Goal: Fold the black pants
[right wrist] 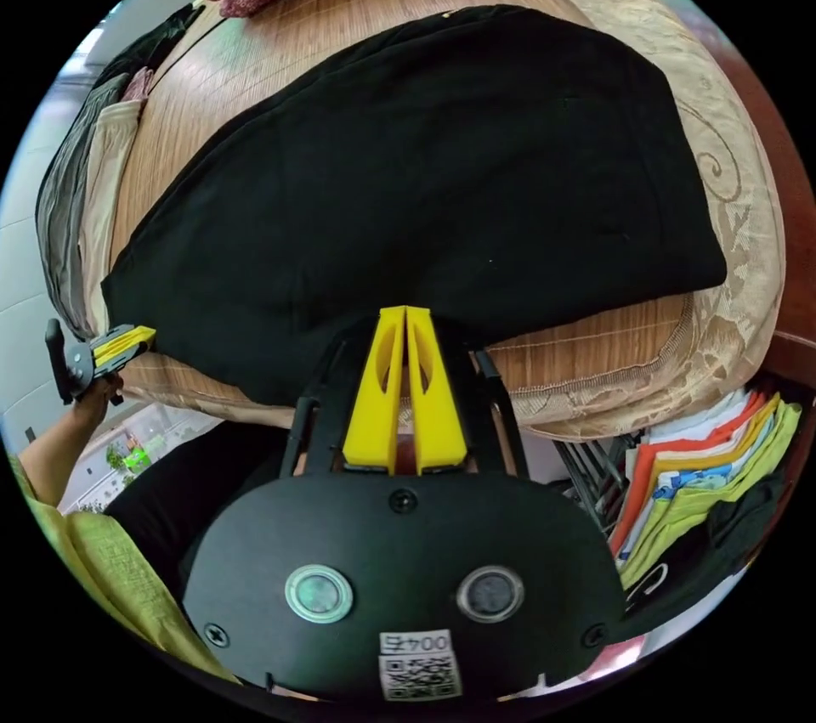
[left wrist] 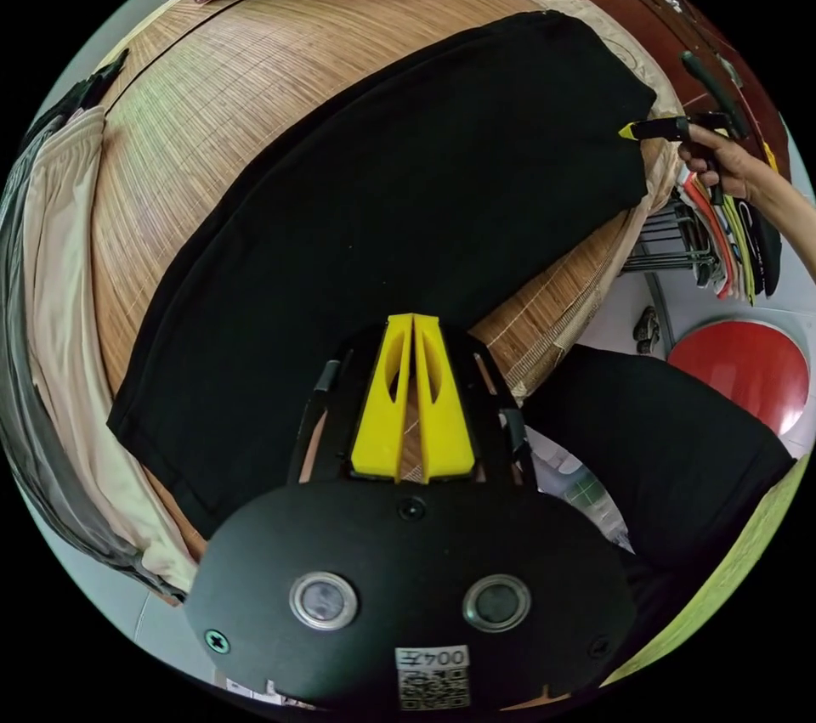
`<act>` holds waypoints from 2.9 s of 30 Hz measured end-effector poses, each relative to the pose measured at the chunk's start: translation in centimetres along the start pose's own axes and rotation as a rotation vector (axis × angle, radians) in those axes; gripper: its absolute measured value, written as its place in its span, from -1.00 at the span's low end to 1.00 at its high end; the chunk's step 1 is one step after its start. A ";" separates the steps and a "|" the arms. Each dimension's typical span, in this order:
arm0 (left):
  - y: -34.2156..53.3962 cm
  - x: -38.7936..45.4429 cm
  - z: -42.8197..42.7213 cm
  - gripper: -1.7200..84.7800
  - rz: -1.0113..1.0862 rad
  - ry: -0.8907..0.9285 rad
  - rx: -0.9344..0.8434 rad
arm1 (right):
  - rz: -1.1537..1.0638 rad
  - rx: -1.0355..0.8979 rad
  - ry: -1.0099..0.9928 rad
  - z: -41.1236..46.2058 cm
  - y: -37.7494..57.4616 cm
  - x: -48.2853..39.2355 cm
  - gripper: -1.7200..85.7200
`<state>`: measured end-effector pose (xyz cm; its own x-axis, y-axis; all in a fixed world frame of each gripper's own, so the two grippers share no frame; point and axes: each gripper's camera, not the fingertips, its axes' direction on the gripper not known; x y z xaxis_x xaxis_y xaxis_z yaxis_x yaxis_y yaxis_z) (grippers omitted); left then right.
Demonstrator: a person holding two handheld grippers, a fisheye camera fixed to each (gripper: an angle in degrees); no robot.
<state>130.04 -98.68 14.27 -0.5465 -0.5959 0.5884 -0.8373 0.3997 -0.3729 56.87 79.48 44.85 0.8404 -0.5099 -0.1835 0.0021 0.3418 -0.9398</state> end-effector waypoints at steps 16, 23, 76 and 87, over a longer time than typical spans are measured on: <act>10.2 -8.1 -4.3 -0.96 -0.379 0.163 -0.016 | 0.035 -0.082 0.082 2.8 2.9 -10.2 -0.95; 25.2 -15.2 -6.5 -0.95 -0.732 0.265 0.010 | 0.022 -0.063 -0.441 0.9 6.9 -13.2 -0.96; 29.2 -16.0 -12.9 -0.90 -0.654 0.225 0.338 | -0.549 -0.111 -0.174 0.6 2.7 -58.4 -0.65; 28.6 -12.0 -12.2 -0.90 -0.623 0.162 0.340 | -0.745 -0.279 0.188 5.7 0.2 -67.7 -0.72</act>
<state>112.82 -71.61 5.30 0.0198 -0.5211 0.8533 -0.9647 -0.2341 -0.1206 3.06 118.53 58.68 0.5665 -0.6581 0.4959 0.3687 -0.3357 -0.8668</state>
